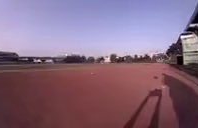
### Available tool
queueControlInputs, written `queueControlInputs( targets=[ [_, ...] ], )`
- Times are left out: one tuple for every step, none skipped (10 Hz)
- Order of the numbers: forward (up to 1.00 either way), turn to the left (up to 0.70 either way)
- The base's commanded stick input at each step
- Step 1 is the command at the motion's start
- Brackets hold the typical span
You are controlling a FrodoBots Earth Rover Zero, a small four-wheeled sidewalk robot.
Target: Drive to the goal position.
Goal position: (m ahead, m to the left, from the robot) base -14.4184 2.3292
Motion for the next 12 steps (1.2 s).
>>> queueControlInputs(
  targets=[
    [0.65,-0.17],
    [0.70,-0.14],
    [0.70,-0.14],
    [0.70,-0.14],
    [0.70,-0.14],
    [0.70,-0.14],
    [0.70,-0.14],
    [0.70,-0.14],
    [0.70,-0.14],
    [0.70,-0.14],
    [0.70,-0.14],
    [0.54,-0.23]
  ],
)
